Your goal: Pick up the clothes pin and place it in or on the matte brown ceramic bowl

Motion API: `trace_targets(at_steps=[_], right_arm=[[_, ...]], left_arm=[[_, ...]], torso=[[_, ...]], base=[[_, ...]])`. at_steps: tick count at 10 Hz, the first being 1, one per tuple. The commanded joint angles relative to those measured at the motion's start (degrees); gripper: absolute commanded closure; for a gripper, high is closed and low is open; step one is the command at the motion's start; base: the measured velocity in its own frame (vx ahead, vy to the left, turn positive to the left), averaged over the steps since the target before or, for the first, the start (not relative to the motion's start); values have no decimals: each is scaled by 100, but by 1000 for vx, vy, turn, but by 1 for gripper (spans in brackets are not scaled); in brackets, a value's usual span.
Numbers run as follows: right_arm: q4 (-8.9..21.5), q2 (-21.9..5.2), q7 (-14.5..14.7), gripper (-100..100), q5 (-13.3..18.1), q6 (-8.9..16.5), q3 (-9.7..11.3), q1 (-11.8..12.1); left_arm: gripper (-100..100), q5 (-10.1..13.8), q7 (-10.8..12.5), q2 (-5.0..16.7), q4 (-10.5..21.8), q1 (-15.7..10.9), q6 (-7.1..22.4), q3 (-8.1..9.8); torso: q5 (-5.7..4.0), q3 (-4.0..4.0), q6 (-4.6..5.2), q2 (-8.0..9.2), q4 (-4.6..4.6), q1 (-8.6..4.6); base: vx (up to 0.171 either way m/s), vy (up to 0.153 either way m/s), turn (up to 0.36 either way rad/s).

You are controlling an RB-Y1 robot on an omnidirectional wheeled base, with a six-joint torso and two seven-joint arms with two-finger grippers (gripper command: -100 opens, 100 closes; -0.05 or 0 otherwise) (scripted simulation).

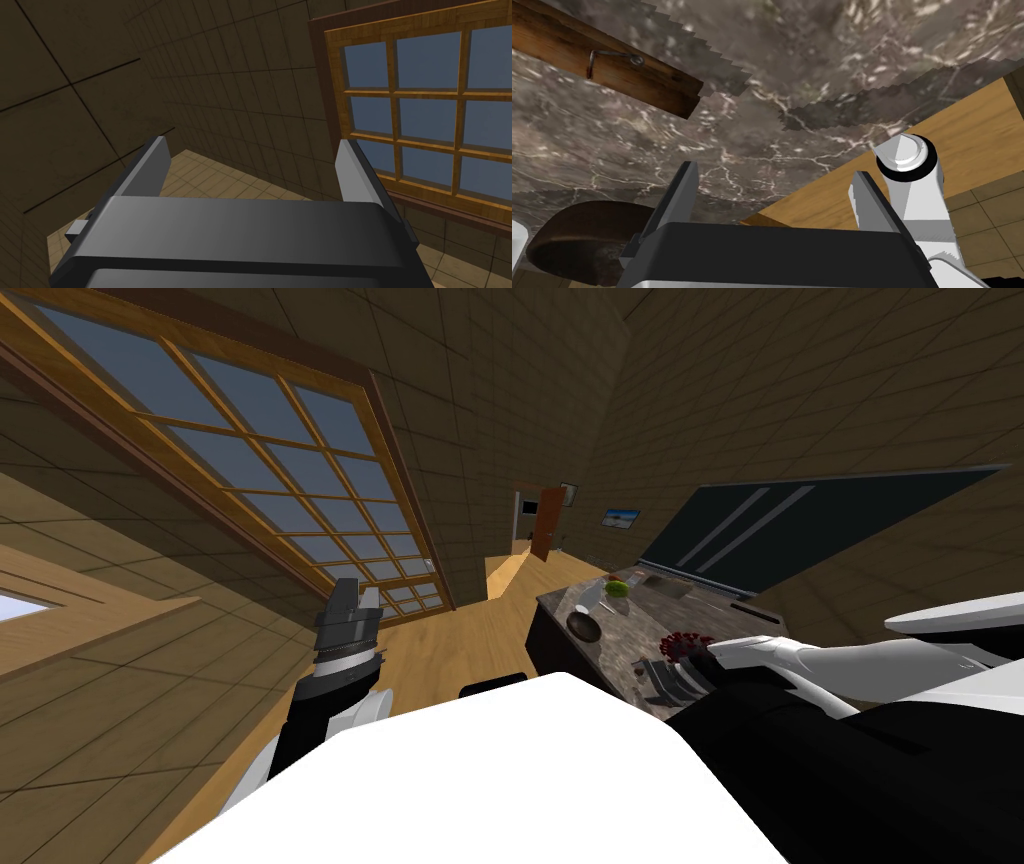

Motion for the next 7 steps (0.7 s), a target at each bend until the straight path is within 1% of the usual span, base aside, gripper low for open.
trace_targets(at_steps=[1, 2, 3, 4, 5, 6, 7], right_arm=[[61, 34, 286, -100, 286, -52, -109, -26], [61, 34, 391, -100, 293, -52, -109, -26], [115, 69, 582, -100, 539, -91, -200, -45], [115, 69, 685, -100, 539, -91, -200, -45], [170, 108, 889, -100, 776, -126, -286, -60], [170, 108, 965, -100, 776, -126, -286, -60], [226, 149, 1173, -100, 1004, -158, -368, -71]], left_arm=[[0, 0, 0, 0, 0, 0, 0, 0], [0, 0, 0, 0, 0, 0, 0, 0], [0, 0, 0, 0, 0, 0, 0, 0], [0, 0, 0, 0, 0, 0, 0, 0], [0, 0, 0, 0, 0, 0, 0, 0], [0, 0, 0, 0, 0, 0, 0, 0], [0, 0, 0, 0, 0, 0, 0, 0]], torso=[[0, 0, 0, 0, 0, 0], [0, 0, 0, 1, 0, -3], [-1, 1, 0, 1, 0, -3], [-1, 0, 0, -1, 0, -2], [0, -1, 0, -1, 0, -1], [-1, 0, 0, -1, 0, -3], [-1, 0, 0, 0, 0, -2]], base=[[-3, -32, 6], [-4, -30, 5], [3, -27, 5], [4, -25, 4], [1, -31, 4], [0, -26, 5], [-2, -37, 4]])
